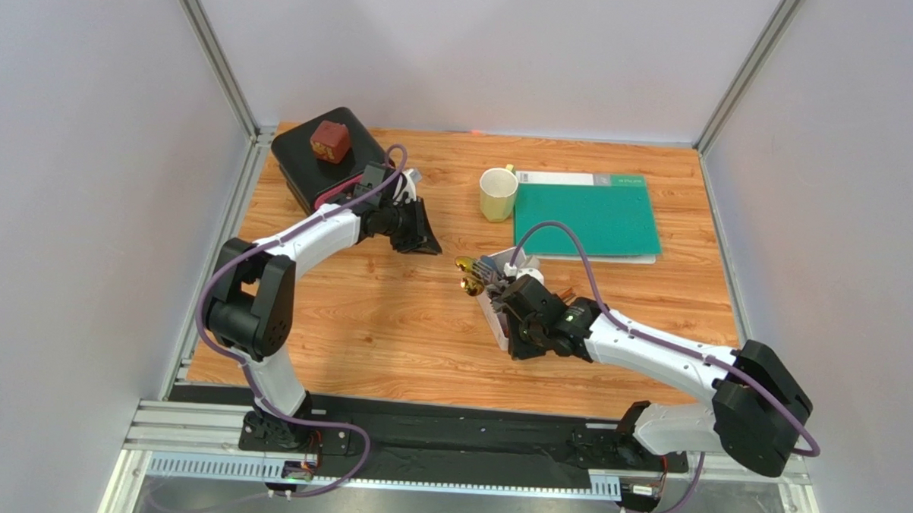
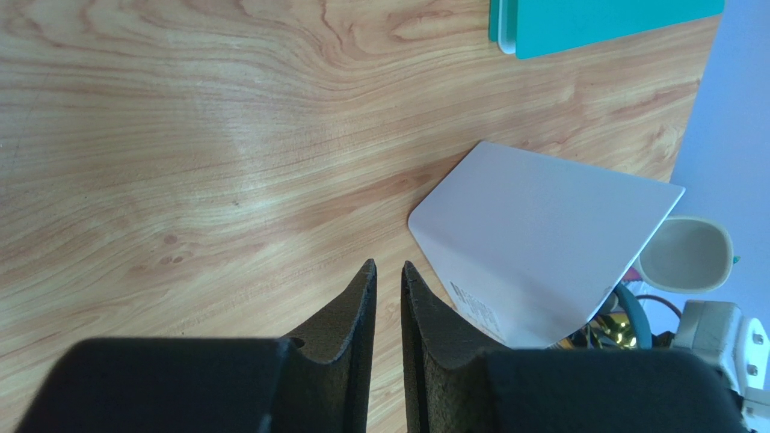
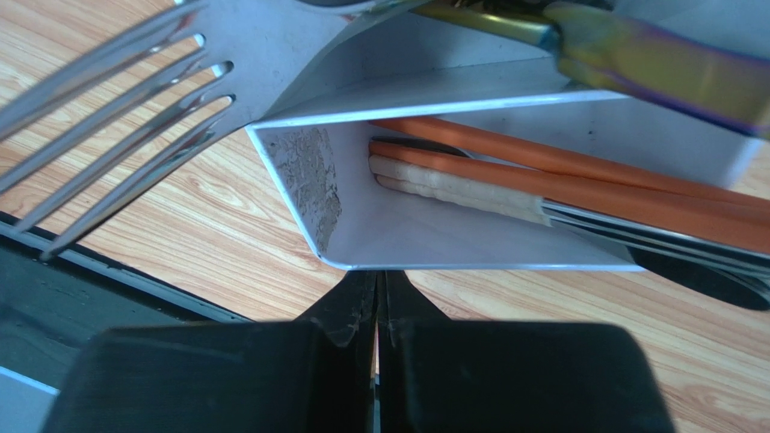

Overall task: Sort the eating utensils into containers
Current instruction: Move the storage box to the center of the board.

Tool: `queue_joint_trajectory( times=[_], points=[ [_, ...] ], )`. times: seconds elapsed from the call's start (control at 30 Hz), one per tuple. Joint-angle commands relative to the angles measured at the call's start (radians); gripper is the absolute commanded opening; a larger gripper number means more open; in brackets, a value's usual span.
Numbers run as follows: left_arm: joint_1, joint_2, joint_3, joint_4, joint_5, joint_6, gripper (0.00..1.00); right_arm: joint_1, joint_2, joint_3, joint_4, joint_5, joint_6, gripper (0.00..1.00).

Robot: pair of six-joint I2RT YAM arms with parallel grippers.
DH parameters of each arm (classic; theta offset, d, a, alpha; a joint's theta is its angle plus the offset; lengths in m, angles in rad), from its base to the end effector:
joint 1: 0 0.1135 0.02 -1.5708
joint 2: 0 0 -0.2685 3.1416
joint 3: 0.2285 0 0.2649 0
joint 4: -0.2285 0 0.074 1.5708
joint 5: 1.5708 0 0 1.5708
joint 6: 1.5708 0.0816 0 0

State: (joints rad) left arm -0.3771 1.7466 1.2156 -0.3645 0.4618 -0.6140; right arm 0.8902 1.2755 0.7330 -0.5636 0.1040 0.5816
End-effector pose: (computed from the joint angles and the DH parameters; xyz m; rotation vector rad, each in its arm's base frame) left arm 0.3694 -0.1854 0.1842 -0.0939 2.6012 -0.9696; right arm 0.1723 0.1993 0.1499 -0.3835 2.6831 0.3259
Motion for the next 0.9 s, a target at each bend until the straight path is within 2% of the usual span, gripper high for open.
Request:
queue_joint_trajectory(
  times=[0.0,0.87],
  points=[
    [0.007,-0.044,-0.010,0.006,-0.005,0.026,0.22,0.009,0.034,0.005,0.142,0.016,-0.009,0.00],
    [0.007,-0.099,-0.045,-0.021,-0.061,0.042,0.22,0.006,0.275,0.184,0.211,0.077,-0.101,0.00]
  ],
)
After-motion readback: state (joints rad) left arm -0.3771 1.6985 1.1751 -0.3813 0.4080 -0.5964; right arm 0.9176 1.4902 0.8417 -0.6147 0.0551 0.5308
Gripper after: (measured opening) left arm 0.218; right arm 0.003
